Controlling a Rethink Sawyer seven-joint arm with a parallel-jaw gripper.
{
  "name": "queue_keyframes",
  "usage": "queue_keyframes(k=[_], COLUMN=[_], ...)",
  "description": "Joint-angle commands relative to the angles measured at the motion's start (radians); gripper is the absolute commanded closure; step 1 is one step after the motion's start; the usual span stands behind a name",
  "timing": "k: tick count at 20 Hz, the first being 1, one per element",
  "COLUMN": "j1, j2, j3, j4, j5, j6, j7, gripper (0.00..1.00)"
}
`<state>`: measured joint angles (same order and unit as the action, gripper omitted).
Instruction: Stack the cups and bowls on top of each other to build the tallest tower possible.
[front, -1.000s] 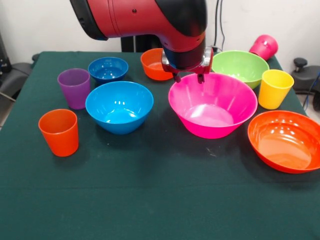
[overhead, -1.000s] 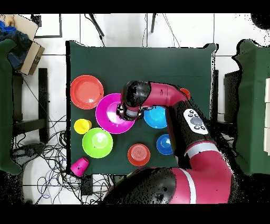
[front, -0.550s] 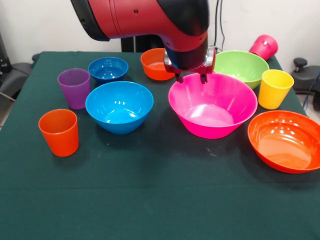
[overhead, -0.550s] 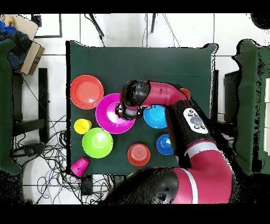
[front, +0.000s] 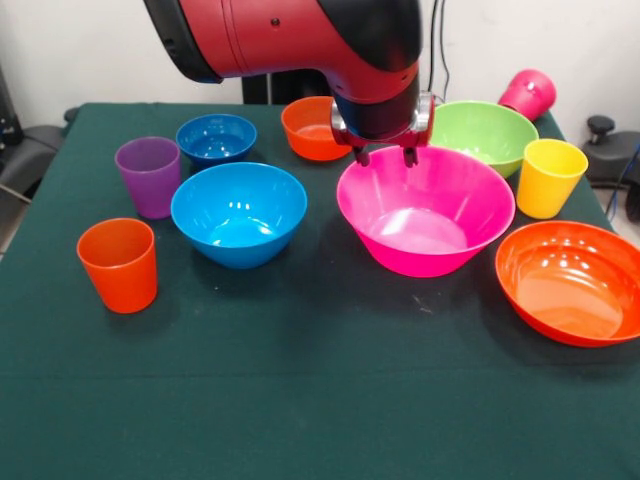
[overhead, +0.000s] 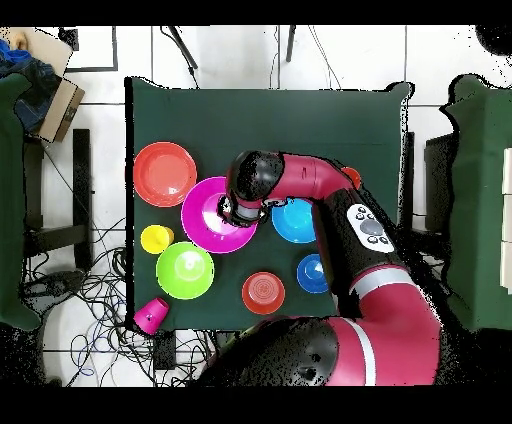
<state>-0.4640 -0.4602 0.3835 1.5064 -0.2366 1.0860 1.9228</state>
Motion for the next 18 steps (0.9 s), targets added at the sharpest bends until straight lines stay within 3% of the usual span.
queue_keyframes(k=[1,18], j1=[-0.015,-0.026], j2=[0.0,-0.006], j3=[0.058,0.067], j4=[-0.078,-0.079], j5=[-0.063,-0.063], j6=[0.079,0.094], j7=[-0.193,-0.193], gripper=[0.0,0.0])
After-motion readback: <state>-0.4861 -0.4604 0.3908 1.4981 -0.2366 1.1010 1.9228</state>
